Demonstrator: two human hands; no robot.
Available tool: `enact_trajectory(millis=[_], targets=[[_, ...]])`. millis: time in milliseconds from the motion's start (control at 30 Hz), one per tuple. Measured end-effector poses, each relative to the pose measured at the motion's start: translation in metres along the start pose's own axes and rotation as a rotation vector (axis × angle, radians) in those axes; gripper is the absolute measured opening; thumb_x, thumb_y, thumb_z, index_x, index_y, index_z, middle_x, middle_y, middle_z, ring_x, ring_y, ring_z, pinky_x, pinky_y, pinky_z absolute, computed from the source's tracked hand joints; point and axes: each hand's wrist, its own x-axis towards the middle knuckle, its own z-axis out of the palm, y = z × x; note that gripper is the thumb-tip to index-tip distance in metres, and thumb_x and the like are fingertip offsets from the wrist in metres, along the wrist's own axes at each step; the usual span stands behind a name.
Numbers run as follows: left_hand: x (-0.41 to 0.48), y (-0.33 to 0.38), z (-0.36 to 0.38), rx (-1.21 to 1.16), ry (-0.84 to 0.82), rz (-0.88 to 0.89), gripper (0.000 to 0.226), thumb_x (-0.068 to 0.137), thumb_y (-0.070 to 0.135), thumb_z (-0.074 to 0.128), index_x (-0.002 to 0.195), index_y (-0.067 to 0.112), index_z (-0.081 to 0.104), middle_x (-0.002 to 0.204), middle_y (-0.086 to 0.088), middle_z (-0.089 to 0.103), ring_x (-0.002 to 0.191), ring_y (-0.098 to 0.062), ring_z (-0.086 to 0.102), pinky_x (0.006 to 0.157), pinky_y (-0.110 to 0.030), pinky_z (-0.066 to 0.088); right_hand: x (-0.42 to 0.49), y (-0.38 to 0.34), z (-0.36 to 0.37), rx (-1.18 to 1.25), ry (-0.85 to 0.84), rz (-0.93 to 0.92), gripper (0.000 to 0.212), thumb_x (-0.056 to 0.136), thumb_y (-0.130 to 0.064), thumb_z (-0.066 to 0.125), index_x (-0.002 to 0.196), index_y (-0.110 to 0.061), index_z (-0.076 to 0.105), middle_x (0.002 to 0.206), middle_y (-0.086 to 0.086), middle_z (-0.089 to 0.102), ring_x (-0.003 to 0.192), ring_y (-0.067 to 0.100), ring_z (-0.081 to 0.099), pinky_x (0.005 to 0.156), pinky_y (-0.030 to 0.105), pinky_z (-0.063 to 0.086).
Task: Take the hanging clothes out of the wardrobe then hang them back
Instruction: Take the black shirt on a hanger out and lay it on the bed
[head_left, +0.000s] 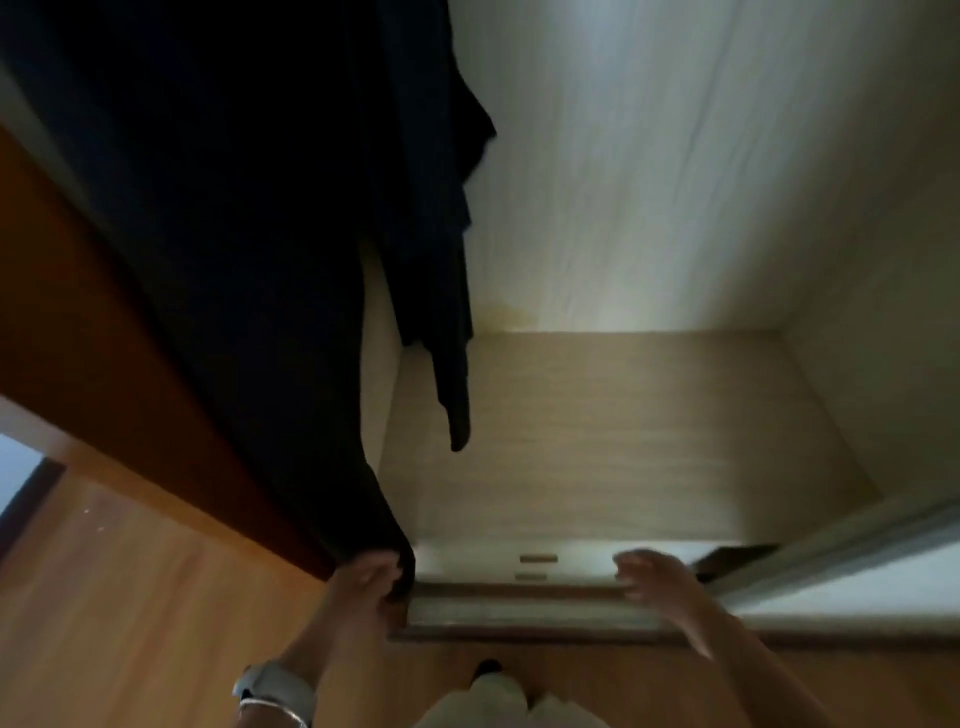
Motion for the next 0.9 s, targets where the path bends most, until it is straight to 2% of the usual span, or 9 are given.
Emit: enact_trajectory(millis=[100, 167, 233, 367, 500, 600, 700, 800, 900], targets=[[-0.009, 0.098, -0.013, 0.017, 0.036, 0.410, 0.017, 0.093, 0.021, 0.049, 0.093, 0.034, 0.059, 0.106, 0.005, 0.065, 0.101, -0.006, 0.059, 0.097, -0.024, 0.041, 0.010, -0.112, -0.008, -0.041, 0.066, -0.355, 0.020, 0.092, -0.003, 0.047, 0.093, -0.010, 0.066, 0.080, 0.007, 0.063, 0.071, 0.018, 0.060, 0.065, 0.015, 0.045], [-0.028, 0.157, -0.021, 0.027, 0.049, 0.675, 0.022, 0.091, 0.022, 0.052, 0.090, 0.043, 0.058, 0.097, 0.020, 0.066, 0.095, 0.011, 0.060, 0.090, -0.011, 0.042, -0.004, -0.184, -0.016, -0.064, 0.065, -0.583, 0.024, 0.091, -0.010, 0.050, 0.081, -0.026, 0.064, 0.086, 0.006, 0.067, 0.079, 0.021, 0.061, 0.071, 0.022, 0.042], [-0.055, 0.212, -0.032, 0.020, 0.127, 0.867, 0.026, 0.090, 0.019, 0.053, 0.090, 0.044, 0.059, 0.087, 0.027, 0.068, 0.090, 0.015, 0.060, 0.083, -0.004, 0.044, -0.033, -0.255, -0.022, -0.069, 0.034, -0.783, 0.023, 0.091, -0.013, 0.049, 0.083, -0.029, 0.062, 0.088, -0.001, 0.067, 0.081, 0.016, 0.062, 0.072, 0.018, 0.042], [-0.113, 0.303, -0.063, -0.006, 0.532, 1.234, 0.031, 0.088, 0.012, 0.055, 0.089, 0.043, 0.059, 0.083, 0.021, 0.068, 0.084, 0.008, 0.062, 0.072, 0.000, 0.045, -0.095, -0.365, -0.034, -0.001, 0.054, -1.135, 0.017, 0.092, -0.015, 0.050, 0.098, -0.021, 0.066, 0.089, -0.008, 0.066, 0.084, 0.001, 0.061, 0.072, 0.003, 0.045], [-0.166, 0.368, -0.087, -0.023, 0.936, 1.481, 0.021, 0.088, 0.013, 0.056, 0.091, 0.033, 0.063, 0.084, 0.014, 0.066, 0.077, -0.010, 0.062, 0.063, -0.005, 0.045, -0.158, -0.435, -0.053, 0.169, 0.094, -1.417, 0.018, 0.092, -0.017, 0.051, 0.088, -0.029, 0.063, 0.089, -0.010, 0.067, 0.085, -0.002, 0.061, 0.065, -0.004, 0.044], [-0.182, 0.414, -0.103, 0.266, 1.221, 1.509, 0.024, 0.085, 0.018, 0.052, 0.104, 0.015, 0.066, 0.102, 0.002, 0.065, 0.098, -0.012, 0.056, 0.088, -0.012, 0.034, -0.197, -0.473, -0.065, 0.300, 0.114, -1.526, 0.019, 0.093, -0.022, 0.049, 0.083, -0.033, 0.061, 0.085, -0.013, 0.065, 0.083, -0.002, 0.061, 0.070, 0.008, 0.048], [-0.191, 0.460, -0.122, 0.504, 1.348, 1.344, 0.035, 0.089, 0.017, 0.048, 0.122, 0.010, 0.056, 0.131, -0.008, 0.052, 0.128, -0.026, 0.036, 0.108, -0.025, 0.022, -0.226, -0.515, -0.073, 0.357, 0.136, -1.566, 0.013, 0.093, -0.025, 0.047, 0.094, -0.026, 0.060, 0.086, -0.016, 0.060, 0.084, -0.003, 0.057, 0.074, 0.013, 0.044], [-0.205, 0.502, -0.144, 0.674, 1.396, 1.093, 0.043, 0.089, 0.017, 0.043, 0.130, 0.005, 0.045, 0.139, -0.015, 0.041, 0.131, -0.033, 0.032, 0.109, -0.038, 0.027, -0.252, -0.548, -0.079, 0.356, 0.151, -1.546, 0.029, 0.094, -0.029, 0.045, 0.112, -0.011, 0.058, 0.089, -0.011, 0.060, 0.100, 0.013, 0.059, 0.078, 0.023, 0.044], [-0.213, 0.539, -0.165, 0.732, 1.322, 0.879, 0.037, 0.088, 0.012, 0.042, 0.121, -0.003, 0.048, 0.130, -0.024, 0.047, 0.121, -0.041, 0.044, 0.102, -0.043, 0.037, -0.270, -0.576, -0.084, 0.346, 0.085, -1.447, 0.047, 0.095, -0.026, 0.045, 0.127, 0.009, 0.047, 0.123, 0.022, 0.058, 0.118, 0.037, 0.051, 0.094, 0.044, 0.044]])
